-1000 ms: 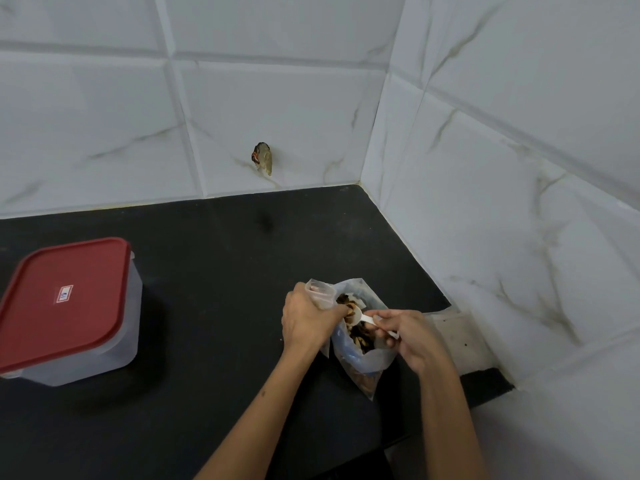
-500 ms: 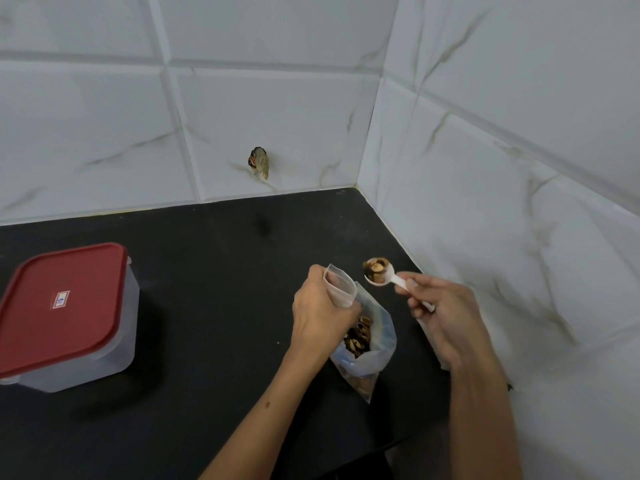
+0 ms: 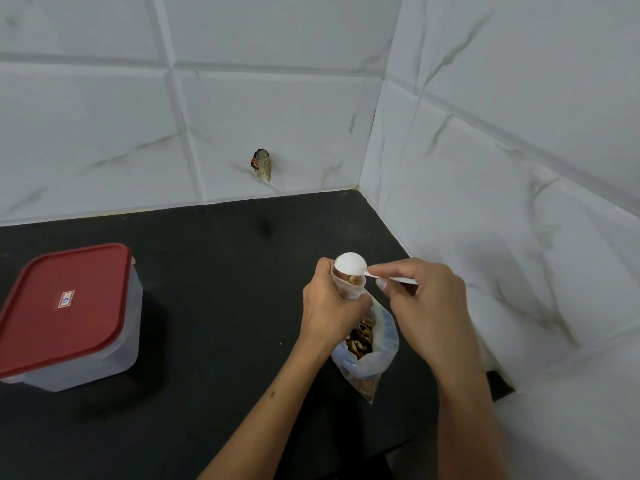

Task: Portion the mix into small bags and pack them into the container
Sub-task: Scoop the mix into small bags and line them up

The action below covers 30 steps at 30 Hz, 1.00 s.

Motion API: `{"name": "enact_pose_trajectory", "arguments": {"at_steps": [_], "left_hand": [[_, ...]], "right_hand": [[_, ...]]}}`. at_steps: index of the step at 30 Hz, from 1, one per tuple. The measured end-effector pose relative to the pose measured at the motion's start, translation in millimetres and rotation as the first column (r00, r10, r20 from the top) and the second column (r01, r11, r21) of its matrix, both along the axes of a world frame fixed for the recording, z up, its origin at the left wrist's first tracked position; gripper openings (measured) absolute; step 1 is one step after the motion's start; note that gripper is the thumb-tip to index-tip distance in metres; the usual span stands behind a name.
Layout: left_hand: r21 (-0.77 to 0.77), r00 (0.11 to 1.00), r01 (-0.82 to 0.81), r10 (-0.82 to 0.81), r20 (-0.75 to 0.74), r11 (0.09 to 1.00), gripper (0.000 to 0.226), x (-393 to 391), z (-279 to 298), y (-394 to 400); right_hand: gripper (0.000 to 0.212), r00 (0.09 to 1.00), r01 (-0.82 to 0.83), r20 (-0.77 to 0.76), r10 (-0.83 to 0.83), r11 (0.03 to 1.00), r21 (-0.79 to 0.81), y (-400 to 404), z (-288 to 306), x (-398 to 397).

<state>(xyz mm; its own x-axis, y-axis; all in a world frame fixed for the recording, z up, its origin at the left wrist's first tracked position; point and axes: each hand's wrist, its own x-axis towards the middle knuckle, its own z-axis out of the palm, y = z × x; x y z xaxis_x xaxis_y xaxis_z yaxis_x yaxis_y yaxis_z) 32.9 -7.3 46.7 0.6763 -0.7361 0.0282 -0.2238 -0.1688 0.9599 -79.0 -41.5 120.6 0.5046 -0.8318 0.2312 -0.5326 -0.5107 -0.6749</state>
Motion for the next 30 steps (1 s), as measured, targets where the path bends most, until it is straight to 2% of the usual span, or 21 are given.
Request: {"name": "enact_pose_trajectory", "arguments": {"at_steps": [8,12,16,19,23,30], "left_hand": [[-0.056,1.000,-0.009,0.010,0.012,0.998,0.037,2.0,1.7,2.0],[-0.106,1.000,0.009,-0.007,0.019,0.994,0.039,1.5,1.0,4.0],[-0.131,0.999,-0.017,0.022,0.035,0.991,0.038,1.6,-0.9,4.6],[-0.172,1.000,-0.007,0.012,0.028,0.985,0.039,1.5,1.4,3.3],[-0.147,0.999,-0.025,0.029,0.021,0.989,0.042,2.6,-0.1,3.8],[-0.137,1.000,-0.018,0.018,0.004,0.990,0.044,3.9,-1.8,5.8]], "right_hand": [[0.024,0.998,-0.031,-0.046,0.034,0.998,0.054,1.6,-0.2,0.2],[0.024,0.987,-0.088,-0.126,0.096,0.994,0.067,1.8,0.1,1.2],[0.024,1.000,-0.005,0.006,0.005,1.000,-0.022,3.0,3.8,1.0],[0.024,0.997,-0.063,-0.032,0.064,0.997,0.034,4.0,1.1,3.9],[0.022,0.995,-0.004,0.096,-0.003,0.997,0.074,4.4,2.1,4.8],[0.018,0.995,-0.030,0.094,0.026,0.999,0.035,5.0,-0.9,4.5]]}}
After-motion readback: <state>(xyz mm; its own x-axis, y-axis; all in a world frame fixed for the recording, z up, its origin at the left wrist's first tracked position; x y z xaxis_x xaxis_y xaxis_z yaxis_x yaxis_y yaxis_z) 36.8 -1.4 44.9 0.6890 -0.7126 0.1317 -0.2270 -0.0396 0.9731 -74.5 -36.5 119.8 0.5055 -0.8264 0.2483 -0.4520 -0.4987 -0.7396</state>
